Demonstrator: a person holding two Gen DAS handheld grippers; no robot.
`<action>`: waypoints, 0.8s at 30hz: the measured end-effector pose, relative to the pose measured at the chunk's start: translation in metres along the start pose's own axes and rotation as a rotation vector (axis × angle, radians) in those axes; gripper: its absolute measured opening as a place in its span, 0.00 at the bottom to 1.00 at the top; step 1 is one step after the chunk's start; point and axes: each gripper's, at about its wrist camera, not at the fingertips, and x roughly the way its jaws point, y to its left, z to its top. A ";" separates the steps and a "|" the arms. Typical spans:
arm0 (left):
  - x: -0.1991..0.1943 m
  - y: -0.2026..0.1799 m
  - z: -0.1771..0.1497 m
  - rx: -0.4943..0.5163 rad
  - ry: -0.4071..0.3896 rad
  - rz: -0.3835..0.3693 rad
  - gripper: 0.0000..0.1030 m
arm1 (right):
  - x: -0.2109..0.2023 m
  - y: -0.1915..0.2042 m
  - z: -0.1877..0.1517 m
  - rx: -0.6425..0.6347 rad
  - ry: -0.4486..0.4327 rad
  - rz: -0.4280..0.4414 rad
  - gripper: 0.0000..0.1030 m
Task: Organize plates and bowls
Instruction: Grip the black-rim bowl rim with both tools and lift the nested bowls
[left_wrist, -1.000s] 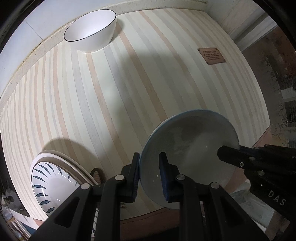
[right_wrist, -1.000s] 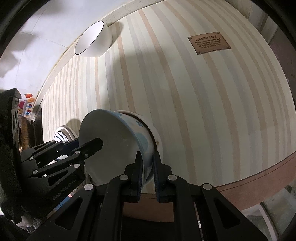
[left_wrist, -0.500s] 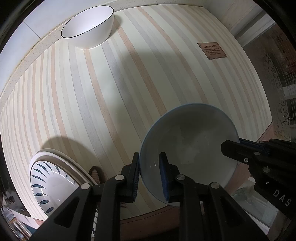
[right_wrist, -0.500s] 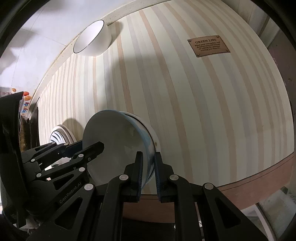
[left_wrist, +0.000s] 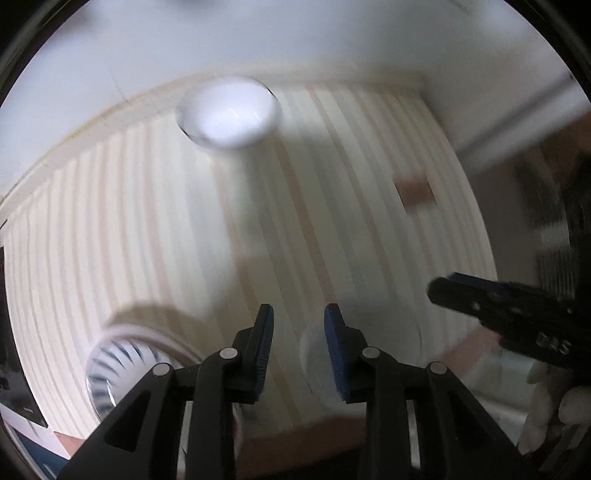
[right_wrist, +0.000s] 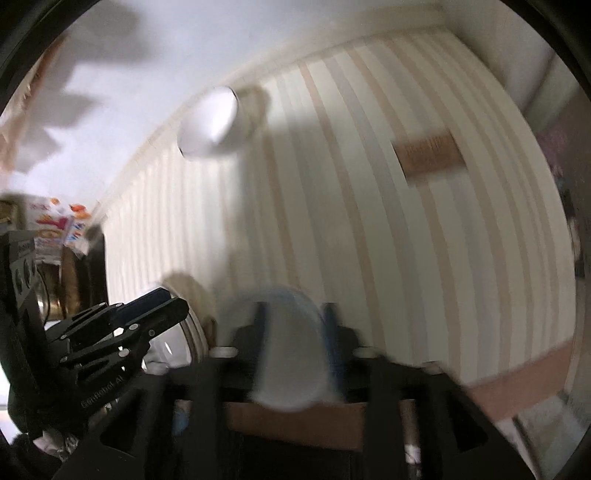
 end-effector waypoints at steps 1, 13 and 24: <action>0.001 0.010 0.014 -0.029 -0.014 0.014 0.25 | -0.001 0.005 0.015 -0.009 -0.029 0.007 0.50; 0.083 0.117 0.141 -0.302 0.031 0.031 0.25 | 0.112 0.067 0.192 -0.061 -0.048 0.059 0.48; 0.102 0.103 0.147 -0.262 0.040 0.046 0.15 | 0.146 0.069 0.212 -0.065 -0.002 -0.036 0.16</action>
